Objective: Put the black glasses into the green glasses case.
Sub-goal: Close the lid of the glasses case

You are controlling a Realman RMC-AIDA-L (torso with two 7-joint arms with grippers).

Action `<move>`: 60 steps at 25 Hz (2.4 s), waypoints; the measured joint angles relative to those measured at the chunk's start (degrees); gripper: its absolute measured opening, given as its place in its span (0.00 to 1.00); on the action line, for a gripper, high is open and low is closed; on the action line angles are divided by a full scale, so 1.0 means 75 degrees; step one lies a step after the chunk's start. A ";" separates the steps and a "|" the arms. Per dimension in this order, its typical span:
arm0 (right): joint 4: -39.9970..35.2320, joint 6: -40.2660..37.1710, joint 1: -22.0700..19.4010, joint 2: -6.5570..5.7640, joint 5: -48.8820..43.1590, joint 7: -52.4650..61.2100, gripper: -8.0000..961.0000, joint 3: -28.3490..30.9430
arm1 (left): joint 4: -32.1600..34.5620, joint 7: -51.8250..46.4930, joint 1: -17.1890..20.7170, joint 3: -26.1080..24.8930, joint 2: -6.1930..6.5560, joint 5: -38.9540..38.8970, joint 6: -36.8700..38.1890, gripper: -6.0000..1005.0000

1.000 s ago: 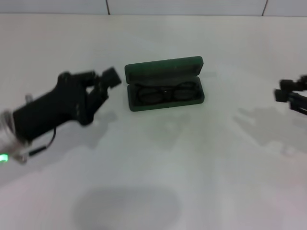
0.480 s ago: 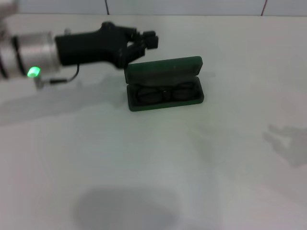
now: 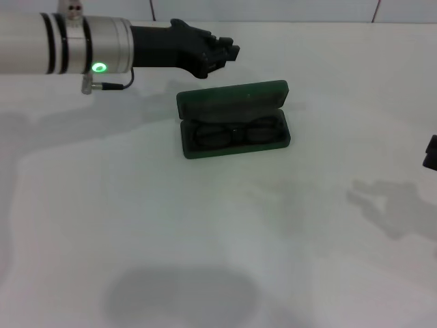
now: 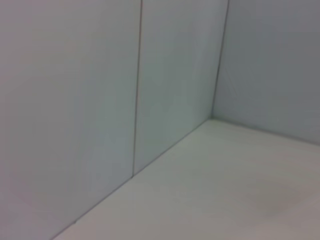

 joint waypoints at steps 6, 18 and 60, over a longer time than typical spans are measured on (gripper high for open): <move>0.0428 0.0067 0.0194 -0.0029 -0.0045 -0.0265 0.24 -0.0017 | -0.0025 -0.0168 -0.0065 -0.0002 -0.0115 0.0366 -0.0250 0.16; 0.0676 0.0012 0.0423 -0.0001 -0.0059 -0.0358 0.24 -0.0073 | -0.0167 -0.0201 -0.0106 -0.0004 -0.0512 0.0958 -0.1095 0.16; 0.0760 0.0171 0.0649 -0.0024 -0.0036 -0.0467 0.25 -0.0048 | -0.0145 0.0019 0.0174 0.0813 -0.0704 0.1318 0.1014 0.17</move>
